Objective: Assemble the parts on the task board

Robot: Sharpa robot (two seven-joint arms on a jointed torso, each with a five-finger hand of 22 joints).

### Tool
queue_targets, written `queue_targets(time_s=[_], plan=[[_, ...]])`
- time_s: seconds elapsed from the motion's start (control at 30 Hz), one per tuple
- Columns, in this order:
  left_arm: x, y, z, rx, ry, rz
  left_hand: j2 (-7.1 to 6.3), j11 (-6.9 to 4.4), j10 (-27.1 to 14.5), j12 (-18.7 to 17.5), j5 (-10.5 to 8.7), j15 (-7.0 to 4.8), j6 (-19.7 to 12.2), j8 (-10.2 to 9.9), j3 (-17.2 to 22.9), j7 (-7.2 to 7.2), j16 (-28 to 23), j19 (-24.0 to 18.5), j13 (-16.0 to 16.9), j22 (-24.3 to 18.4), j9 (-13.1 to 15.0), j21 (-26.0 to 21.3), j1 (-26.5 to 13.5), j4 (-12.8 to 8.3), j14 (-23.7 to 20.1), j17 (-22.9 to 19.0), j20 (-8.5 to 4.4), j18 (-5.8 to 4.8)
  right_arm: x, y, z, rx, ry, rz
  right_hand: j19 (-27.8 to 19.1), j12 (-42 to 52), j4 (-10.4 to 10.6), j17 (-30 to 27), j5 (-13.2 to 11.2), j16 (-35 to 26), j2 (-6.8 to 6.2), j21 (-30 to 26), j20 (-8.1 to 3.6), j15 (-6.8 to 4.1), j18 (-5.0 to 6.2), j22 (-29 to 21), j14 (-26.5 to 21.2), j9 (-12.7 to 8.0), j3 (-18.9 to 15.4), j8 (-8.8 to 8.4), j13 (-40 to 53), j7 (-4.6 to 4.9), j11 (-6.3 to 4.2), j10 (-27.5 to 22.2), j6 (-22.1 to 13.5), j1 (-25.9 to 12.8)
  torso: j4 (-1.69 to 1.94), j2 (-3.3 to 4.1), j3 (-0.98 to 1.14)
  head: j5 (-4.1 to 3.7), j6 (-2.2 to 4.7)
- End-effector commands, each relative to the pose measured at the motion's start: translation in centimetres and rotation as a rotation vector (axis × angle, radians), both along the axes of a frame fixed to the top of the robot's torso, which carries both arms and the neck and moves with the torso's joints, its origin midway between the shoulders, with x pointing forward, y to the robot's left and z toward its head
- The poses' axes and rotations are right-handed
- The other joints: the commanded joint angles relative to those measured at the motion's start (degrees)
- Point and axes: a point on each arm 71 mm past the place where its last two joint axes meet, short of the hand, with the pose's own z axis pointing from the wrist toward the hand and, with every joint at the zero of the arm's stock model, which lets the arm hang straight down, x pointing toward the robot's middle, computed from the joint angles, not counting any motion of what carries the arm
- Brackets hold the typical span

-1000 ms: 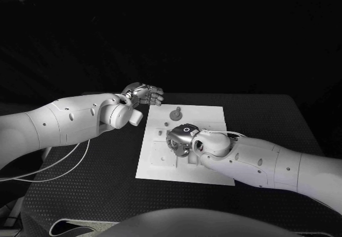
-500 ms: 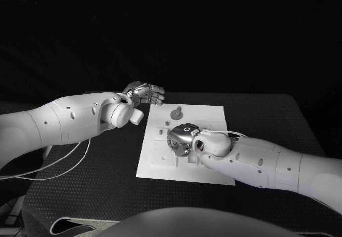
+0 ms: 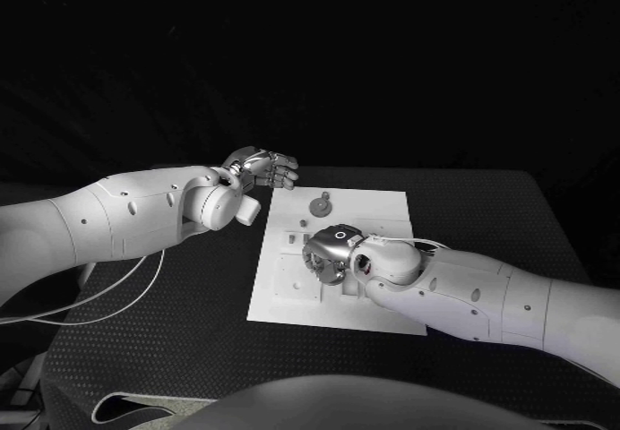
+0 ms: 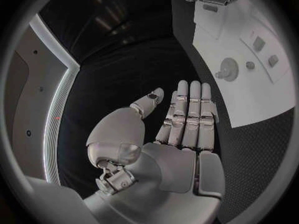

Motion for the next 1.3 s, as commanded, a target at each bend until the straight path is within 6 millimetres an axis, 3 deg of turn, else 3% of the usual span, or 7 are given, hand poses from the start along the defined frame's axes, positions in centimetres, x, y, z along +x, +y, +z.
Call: queue_targets(time_s=[0.03,1.3], plan=[[0.01,-0.22,0.16,-0.007,-0.01,-0.018,-0.39,-0.07,-0.08,0.0,0.22,-0.08,0.41,0.29,0.04,-0.16,-0.31,0.19,0.09,0.07,-0.09,0.11,0.28,0.05,0.41,0.09,-0.16,-0.36,-0.11,0.04,0.0,0.003,-0.001,0.006,0.26,0.25,0.11,0.09,0.07,-0.34,0.15,0.23,-0.08,-0.34,0.79,1.07,-0.06,0.06,0.33,0.4,-0.03,0.12,0.07,0.38,0.42,0.26,0.02,0.02,0.01,0.05,-0.04],[0.0,-0.28,0.14,-0.008,-0.007,-0.02,-0.46,-0.05,-0.12,-0.07,0.21,-0.07,0.4,0.26,0.01,-0.15,-0.46,0.16,0.18,0.14,-0.15,0.06,0.33,0.12,0.43,0.17,-0.15,-0.38,-0.14,0.18,-0.44,-0.032,0.051,0.021,0.23,0.12,0.07,0.12,0.07,-0.54,0.27,0.15,-0.11,-0.35,0.79,1.02,0.0,0.17,0.4,0.2,0.12,0.14,0.07,0.34,0.4,0.09,0.01,0.0,0.03,0.04,-0.51]])
